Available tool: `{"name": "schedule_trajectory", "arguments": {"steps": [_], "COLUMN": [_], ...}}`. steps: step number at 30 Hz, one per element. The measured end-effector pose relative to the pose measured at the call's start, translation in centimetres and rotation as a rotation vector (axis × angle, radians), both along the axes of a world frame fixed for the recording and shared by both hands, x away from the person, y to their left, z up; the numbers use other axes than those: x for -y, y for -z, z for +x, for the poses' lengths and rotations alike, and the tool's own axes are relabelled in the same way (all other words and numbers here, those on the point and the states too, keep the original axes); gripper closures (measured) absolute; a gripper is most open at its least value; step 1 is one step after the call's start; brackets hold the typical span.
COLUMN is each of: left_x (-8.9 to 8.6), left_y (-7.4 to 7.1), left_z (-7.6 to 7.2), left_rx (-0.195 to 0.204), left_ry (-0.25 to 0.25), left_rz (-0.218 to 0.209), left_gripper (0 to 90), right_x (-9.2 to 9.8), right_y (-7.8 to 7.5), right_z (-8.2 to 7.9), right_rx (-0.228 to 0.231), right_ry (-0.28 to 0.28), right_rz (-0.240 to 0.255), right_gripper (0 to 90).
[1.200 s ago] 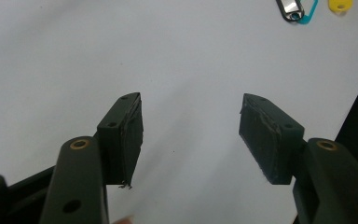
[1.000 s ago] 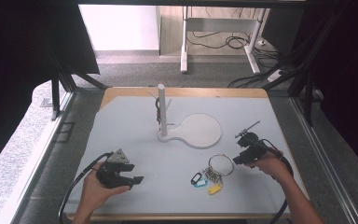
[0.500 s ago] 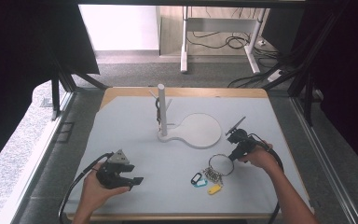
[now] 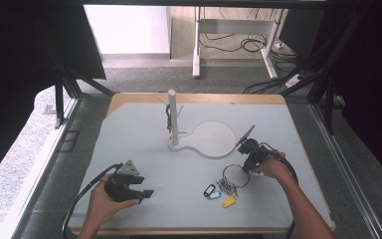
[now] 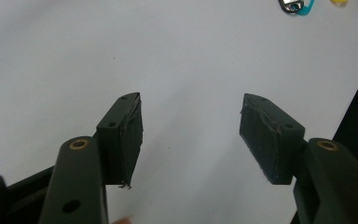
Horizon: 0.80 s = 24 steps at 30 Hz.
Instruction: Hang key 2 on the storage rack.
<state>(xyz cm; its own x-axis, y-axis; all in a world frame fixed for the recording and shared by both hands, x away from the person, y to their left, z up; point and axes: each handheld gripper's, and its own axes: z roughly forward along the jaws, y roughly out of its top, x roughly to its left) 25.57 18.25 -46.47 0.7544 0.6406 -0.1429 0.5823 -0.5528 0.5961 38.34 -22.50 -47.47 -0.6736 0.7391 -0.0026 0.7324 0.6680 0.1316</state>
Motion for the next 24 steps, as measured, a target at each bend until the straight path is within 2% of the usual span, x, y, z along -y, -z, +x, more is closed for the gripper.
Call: {"name": "schedule_trajectory", "arguments": {"steps": [4, 9, 11, 15, 19, 24], "left_x": [0.0, -0.1, -0.1, -0.1, -0.1, -0.1], "left_y": [-0.1, -0.2, -0.1, -0.1, -0.1, -0.2], "left_z": [0.0, -0.1, -0.1, 0.0, -0.1, -0.1], "left_rx": [-0.004, -0.002, -0.003, -0.003, -0.002, 0.0], "left_ry": [0.013, 0.009, 0.011, 0.011, 0.01, 0.006], "left_rz": [-0.008, -0.01, -0.006, -0.005, -0.006, -0.007], "left_gripper": [39.9, 39.9, 39.9, 39.8, 39.9, 39.9], "right_x": [-0.3, -0.4, -0.4, -0.2, 0.1, 0.6], "right_y": [0.2, 0.3, 0.2, 0.0, -0.8, -2.7], "right_z": [0.1, 0.3, 0.3, 0.2, -0.1, -0.9], "right_rx": [-0.01, -0.021, -0.007, -0.027, -0.029, -0.017], "right_ry": [0.006, 0.005, 0.017, 0.018, 0.014, 0.007], "right_rz": [-0.015, -0.011, -0.024, -0.008, 0.005, 0.039], "right_gripper": [81.3, 84.4, 85.9, 86.2, 86.2, 86.4]}}
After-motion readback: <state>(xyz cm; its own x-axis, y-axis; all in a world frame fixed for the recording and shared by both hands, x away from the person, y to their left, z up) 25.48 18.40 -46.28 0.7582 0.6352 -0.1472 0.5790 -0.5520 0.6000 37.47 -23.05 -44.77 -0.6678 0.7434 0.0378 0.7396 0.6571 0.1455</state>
